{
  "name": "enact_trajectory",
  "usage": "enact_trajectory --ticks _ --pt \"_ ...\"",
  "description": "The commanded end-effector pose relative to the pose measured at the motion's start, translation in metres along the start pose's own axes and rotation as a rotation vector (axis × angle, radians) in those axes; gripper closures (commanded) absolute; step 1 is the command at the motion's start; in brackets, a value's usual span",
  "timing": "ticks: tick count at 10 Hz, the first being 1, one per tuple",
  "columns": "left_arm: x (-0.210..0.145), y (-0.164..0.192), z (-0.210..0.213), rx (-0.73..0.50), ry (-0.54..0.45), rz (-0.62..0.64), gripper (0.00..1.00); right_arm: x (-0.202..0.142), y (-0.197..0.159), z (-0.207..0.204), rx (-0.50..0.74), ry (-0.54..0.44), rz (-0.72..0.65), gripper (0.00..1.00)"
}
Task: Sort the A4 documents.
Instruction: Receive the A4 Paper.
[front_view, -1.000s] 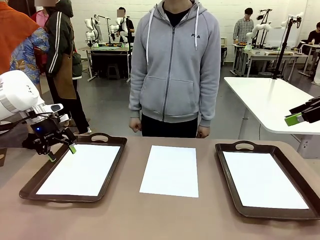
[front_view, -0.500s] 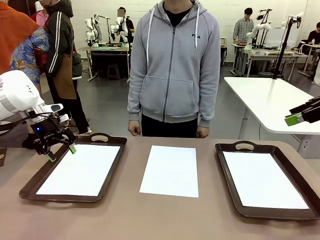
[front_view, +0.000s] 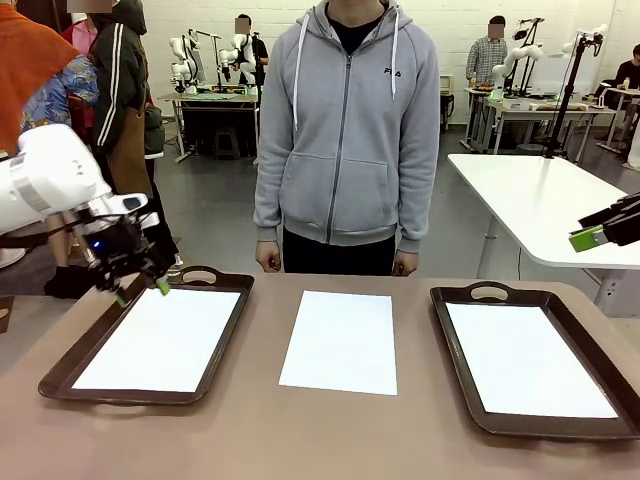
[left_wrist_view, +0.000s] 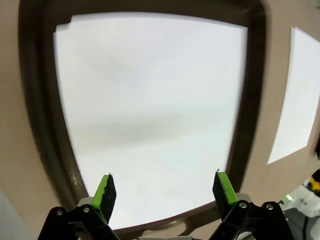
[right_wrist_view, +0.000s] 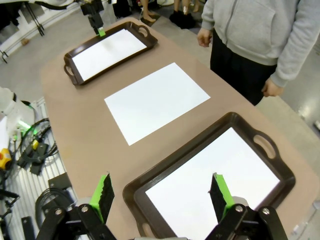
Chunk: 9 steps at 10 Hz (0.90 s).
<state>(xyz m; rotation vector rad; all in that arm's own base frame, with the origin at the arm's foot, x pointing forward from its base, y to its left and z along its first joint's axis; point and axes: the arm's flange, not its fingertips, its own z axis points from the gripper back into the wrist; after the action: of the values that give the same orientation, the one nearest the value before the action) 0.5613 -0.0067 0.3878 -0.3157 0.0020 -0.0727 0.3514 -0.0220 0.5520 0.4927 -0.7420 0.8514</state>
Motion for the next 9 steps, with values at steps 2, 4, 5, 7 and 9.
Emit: enact_trajectory --ticks 2,4,5,7,9 --pt "-0.036 -0.064 0.057 0.089 -0.223 -0.257 0.00 -0.001 0.000 -0.001 0.005 -0.005 0.001 0.00" --pt "-0.070 -0.068 0.085 0.052 -0.389 -0.353 0.00 -0.001 0.000 -0.001 0.005 -0.005 0.001 0.00" --pt "-0.077 -0.058 0.102 0.039 -0.485 -0.335 0.00 -0.001 0.000 -0.001 0.005 -0.005 0.001 0.00" --pt "-0.094 -0.044 0.128 -0.067 -0.617 -0.375 0.00 -0.001 0.000 -0.001 0.005 -0.005 0.001 0.00" --pt "-0.107 -0.034 0.144 -0.153 -0.663 -0.460 0.00 -0.001 0.000 -0.001 0.005 -0.005 0.001 0.00"
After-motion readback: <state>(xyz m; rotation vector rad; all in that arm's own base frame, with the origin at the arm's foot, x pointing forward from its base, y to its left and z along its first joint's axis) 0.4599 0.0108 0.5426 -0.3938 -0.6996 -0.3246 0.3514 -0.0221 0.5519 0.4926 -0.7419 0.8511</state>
